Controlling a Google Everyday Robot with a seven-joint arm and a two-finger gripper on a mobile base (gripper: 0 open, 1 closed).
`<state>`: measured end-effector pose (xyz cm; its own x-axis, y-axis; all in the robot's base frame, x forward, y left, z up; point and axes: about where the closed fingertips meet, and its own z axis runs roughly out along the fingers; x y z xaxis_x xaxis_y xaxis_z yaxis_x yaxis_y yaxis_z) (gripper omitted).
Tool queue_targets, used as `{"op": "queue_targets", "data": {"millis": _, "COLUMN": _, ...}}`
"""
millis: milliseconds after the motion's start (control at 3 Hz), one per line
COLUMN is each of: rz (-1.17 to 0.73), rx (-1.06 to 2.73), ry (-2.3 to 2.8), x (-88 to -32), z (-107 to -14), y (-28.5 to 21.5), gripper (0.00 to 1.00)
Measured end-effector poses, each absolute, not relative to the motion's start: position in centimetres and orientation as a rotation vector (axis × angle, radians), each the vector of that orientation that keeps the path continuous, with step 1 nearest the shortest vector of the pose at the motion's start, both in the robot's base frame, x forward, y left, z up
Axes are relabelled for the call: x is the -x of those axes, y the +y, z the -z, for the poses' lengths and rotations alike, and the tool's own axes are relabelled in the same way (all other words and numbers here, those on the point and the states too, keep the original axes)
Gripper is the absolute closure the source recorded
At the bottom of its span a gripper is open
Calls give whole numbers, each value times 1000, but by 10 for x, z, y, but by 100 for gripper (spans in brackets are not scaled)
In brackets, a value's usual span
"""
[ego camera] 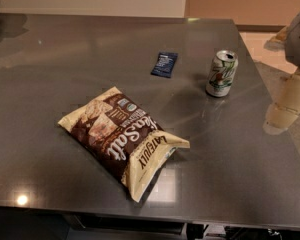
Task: Move 7up can near brown chip bag
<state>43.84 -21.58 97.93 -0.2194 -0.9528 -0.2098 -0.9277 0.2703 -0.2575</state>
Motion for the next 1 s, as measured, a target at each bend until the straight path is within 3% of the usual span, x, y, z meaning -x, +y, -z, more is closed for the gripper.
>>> {"op": "queue_targets", "data": {"millis": 1000, "rz": 65, "rx": 1635, "ry": 2182, "x": -490, "z": -981, "y": -226, "gripper": 0}}
